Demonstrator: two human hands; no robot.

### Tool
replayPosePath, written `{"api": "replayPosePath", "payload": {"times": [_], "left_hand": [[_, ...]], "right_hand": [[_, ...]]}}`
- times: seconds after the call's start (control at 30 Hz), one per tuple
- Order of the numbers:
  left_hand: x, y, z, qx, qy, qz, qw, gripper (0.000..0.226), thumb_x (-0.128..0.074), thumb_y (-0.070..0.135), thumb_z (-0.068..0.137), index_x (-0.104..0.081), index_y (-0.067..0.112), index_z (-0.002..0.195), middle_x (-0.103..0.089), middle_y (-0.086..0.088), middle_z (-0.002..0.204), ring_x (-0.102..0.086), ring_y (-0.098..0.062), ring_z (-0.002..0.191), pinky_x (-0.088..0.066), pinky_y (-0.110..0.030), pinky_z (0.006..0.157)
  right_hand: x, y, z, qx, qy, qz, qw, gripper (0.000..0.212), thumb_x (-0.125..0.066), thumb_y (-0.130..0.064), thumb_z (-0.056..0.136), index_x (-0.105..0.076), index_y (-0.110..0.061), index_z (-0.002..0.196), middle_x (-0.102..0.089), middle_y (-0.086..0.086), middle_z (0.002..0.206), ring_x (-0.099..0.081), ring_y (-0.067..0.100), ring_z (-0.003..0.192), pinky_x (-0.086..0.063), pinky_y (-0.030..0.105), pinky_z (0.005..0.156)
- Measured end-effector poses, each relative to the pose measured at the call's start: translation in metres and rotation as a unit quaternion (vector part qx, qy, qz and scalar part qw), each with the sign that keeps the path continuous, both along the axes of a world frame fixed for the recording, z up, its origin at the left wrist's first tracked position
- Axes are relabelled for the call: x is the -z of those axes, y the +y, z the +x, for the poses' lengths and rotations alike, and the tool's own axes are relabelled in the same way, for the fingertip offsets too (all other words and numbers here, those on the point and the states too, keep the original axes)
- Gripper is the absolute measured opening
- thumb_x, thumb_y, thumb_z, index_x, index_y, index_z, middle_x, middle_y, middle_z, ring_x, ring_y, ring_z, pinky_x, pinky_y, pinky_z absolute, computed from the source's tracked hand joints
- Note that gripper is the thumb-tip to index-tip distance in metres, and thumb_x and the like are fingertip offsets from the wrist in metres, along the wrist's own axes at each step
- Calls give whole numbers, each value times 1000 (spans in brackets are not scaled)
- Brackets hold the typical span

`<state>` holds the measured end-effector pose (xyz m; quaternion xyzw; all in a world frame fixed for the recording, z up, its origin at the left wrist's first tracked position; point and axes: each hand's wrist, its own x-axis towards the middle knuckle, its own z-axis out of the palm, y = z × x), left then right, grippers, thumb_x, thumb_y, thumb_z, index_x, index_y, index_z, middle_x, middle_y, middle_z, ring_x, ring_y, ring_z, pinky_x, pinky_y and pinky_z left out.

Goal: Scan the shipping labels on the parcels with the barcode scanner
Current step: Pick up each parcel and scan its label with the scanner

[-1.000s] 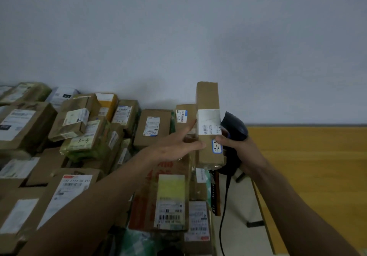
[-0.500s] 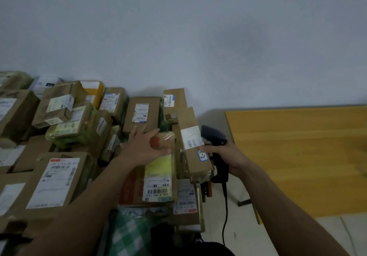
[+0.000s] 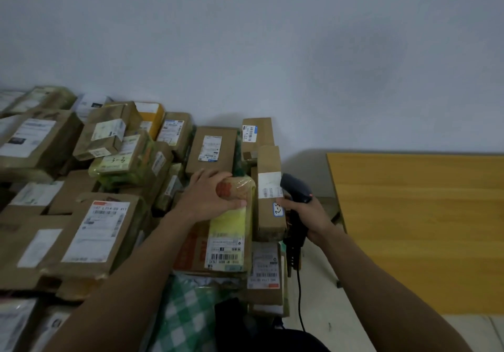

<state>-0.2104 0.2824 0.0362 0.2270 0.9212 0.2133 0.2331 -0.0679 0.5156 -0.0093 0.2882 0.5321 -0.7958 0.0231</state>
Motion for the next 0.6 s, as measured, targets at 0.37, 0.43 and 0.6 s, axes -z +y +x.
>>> {"api": "replayPosePath", "payload": {"times": [0.37,0.43,0.6], "left_hand": [[-6,2,6,9,21,-10,1000,94,-72,78,73,-37,42,152,-35,9,155,-15,-19,149,-31,-55,117],[-7,3,3,13,21,-12,1000,96,-71,80,73,-36,41,153,-36,8,156,-17,-20,149,-31,-55,117],[-6,4,-13,-12,5,7,1000,98,-58,91,72,-43,37,152,-48,5,155,-42,-21,143,-38,-50,117]], "right_hand": [[21,-4,-17,30,-81,64,994,35,-80,-6,88,-69,-4,121,-80,13,99,-79,22,80,-59,27,60],[19,-2,-21,12,-91,108,990,32,-80,-8,89,-70,-9,119,-79,8,97,-78,18,80,-59,27,59],[16,7,-26,-26,-94,261,960,33,-80,-28,90,-70,-23,121,-77,1,110,-73,20,101,-62,40,79]]}}
